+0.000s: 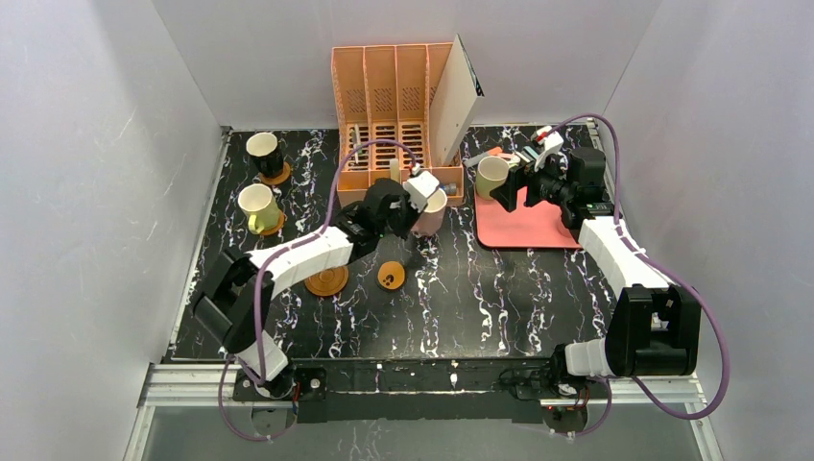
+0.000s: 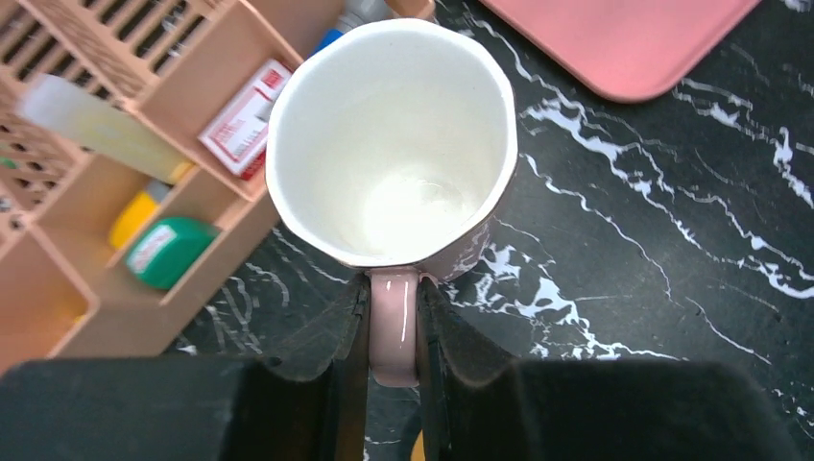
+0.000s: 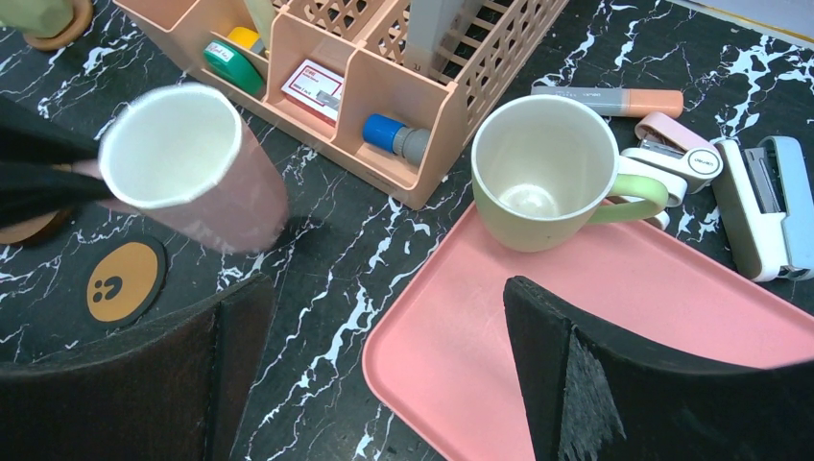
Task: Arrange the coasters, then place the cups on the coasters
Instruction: Pick up the cup at the center of the board, then place the cup on the coaster.
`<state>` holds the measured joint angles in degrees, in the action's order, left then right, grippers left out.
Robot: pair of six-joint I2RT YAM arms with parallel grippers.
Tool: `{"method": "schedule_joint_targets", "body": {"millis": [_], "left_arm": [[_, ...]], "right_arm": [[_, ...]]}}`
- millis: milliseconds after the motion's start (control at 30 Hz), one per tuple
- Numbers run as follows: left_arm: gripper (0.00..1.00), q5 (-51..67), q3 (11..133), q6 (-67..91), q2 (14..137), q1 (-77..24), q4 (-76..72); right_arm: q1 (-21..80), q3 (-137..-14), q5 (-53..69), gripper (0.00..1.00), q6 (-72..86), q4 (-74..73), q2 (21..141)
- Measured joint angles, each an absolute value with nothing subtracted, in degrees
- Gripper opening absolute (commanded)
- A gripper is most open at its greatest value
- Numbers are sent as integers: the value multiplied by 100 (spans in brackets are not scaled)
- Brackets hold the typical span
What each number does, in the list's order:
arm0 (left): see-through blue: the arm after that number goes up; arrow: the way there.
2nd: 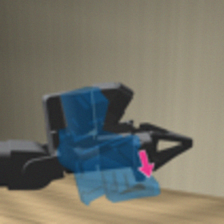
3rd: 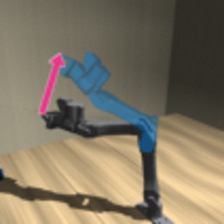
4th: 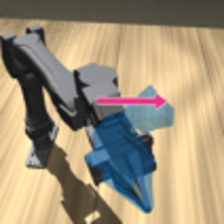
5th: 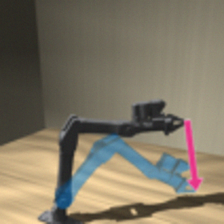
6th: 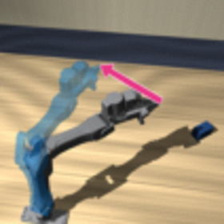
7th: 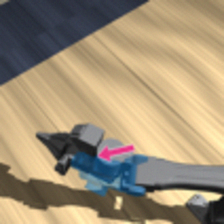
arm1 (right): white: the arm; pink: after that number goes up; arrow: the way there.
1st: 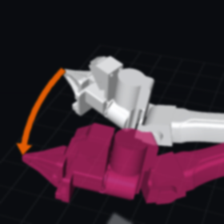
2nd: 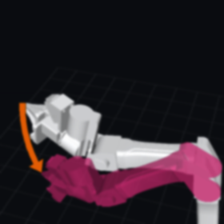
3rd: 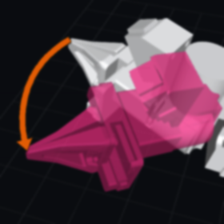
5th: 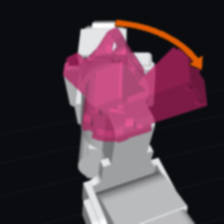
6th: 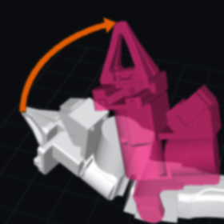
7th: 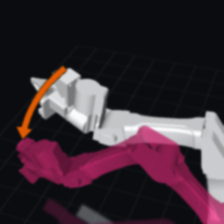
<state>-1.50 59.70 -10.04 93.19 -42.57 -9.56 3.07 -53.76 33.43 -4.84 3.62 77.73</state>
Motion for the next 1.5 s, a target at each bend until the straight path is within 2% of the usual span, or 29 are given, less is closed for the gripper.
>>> {"method": "schedule_joint_targets", "body": {"millis": [400, 700, 933, 1500], "left_arm": [[0, -261, 5417, -1061, 7738, -3793, -860], [0, -915, 4611, -1076, 6423, -2834, -377], [0, -1061, 4451, -1140, 5426, -2191, 231], [0, -878, 4445, -1372, 4565, -742, 1605]], "right_arm": [[307, -5376, 3363, 98, -469, 360, 7767], [305, -5376, 3426, 98, -464, 362, 7642], [305, -5376, 3472, 98, -451, 360, 7631], [301, -5376, 3492, 98, -443, 360, 7634]]}}
